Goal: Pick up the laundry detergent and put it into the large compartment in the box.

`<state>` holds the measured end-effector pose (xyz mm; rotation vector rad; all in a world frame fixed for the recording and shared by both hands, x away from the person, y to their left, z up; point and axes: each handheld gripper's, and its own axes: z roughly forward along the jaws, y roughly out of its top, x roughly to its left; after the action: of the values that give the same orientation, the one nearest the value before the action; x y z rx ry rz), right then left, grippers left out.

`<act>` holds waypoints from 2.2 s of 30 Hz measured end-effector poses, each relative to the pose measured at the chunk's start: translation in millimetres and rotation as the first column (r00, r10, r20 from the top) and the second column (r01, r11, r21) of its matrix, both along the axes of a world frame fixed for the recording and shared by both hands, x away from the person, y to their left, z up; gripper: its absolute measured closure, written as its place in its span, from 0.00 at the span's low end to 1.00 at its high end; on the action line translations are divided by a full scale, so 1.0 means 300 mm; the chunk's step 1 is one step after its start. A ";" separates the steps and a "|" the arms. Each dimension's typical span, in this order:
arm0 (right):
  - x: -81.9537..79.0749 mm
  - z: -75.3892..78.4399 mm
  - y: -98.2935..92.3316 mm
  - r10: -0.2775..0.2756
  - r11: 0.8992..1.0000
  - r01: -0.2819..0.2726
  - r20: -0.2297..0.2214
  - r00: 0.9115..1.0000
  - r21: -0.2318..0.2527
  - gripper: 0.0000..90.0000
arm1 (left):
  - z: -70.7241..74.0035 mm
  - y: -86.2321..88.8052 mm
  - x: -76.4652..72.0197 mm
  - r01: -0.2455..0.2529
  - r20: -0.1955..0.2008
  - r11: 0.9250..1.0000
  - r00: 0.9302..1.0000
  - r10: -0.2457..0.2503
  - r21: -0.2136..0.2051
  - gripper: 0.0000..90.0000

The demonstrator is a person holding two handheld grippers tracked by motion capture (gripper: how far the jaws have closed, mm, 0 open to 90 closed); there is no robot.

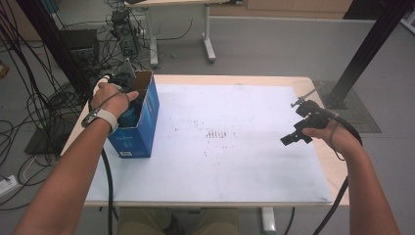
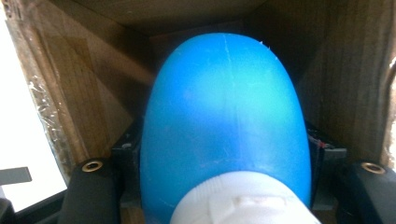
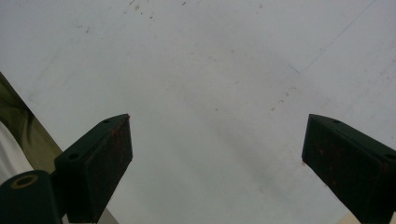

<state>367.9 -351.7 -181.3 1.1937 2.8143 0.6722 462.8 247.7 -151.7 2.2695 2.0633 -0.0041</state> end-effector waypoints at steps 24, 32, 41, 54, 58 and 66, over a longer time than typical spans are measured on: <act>0.001 0.000 0.023 0.013 1.000 -0.013 -0.002 1.000 -0.006 0.10 | 0.014 0.025 -0.013 0.026 0.011 0.999 1.000 -0.025 -0.028 0.32; -0.001 -0.004 0.023 0.015 1.000 -0.015 -0.005 1.000 -0.002 0.10 | 0.038 0.047 -0.020 0.039 0.015 0.998 0.999 -0.038 -0.049 0.31; -0.006 -0.003 0.026 0.014 1.000 -0.014 -0.012 1.000 -0.010 0.10 | 0.108 0.046 -0.013 0.066 0.005 0.997 0.998 -0.066 -0.049 0.17; -0.014 0.015 0.029 0.013 1.000 -0.013 -0.003 1.000 -0.013 0.10 | 0.214 0.070 -0.038 0.144 0.045 0.987 0.989 -0.141 -0.069 0.09; -0.013 0.017 0.030 0.012 1.000 -0.012 -0.003 1.000 -0.012 0.10 | 0.244 0.089 -0.039 0.154 0.044 0.984 0.988 -0.150 -0.092 0.06; -0.015 0.026 0.029 0.004 1.000 -0.004 0.003 1.000 -0.011 0.09 | 0.326 0.106 -0.057 0.202 0.087 0.970 0.978 -0.191 -0.136 0.06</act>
<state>363.3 -343.1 -173.7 1.1847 2.8150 0.6571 445.8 279.5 -53.8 2.3373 1.7350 -0.0773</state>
